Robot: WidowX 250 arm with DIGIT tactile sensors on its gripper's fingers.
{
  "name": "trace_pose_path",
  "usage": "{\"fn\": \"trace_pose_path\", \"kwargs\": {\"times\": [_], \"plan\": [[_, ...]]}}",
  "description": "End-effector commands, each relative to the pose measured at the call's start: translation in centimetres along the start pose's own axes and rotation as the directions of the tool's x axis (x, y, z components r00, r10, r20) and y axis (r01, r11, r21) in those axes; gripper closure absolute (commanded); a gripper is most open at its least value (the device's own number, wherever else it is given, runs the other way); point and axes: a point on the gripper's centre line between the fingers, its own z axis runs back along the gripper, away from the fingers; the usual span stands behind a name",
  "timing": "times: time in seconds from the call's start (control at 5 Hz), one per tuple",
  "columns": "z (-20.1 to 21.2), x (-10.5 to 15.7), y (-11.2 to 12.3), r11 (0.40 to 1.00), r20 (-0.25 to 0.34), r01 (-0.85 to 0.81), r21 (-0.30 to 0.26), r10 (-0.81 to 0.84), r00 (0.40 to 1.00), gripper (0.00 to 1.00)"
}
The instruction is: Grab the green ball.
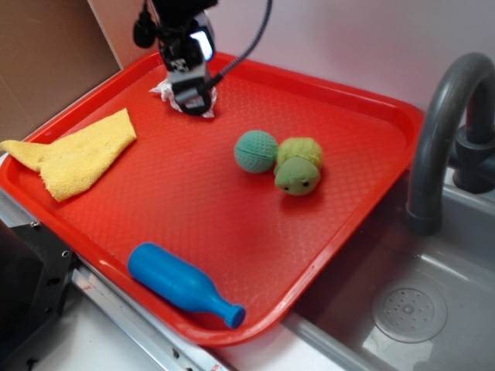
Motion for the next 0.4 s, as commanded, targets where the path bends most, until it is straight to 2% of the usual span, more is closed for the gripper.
{"fn": "trace_pose_path", "kwargs": {"times": [0.0, 0.2], "plan": [[-3.3, 2.5, -1.6, 0.998, -0.086, 0.059, 0.017, -0.057, 0.995, 0.00], [-5.6, 2.4, -1.5, 0.996, -0.132, 0.085, -0.013, -0.086, 0.987, 0.00]]}}
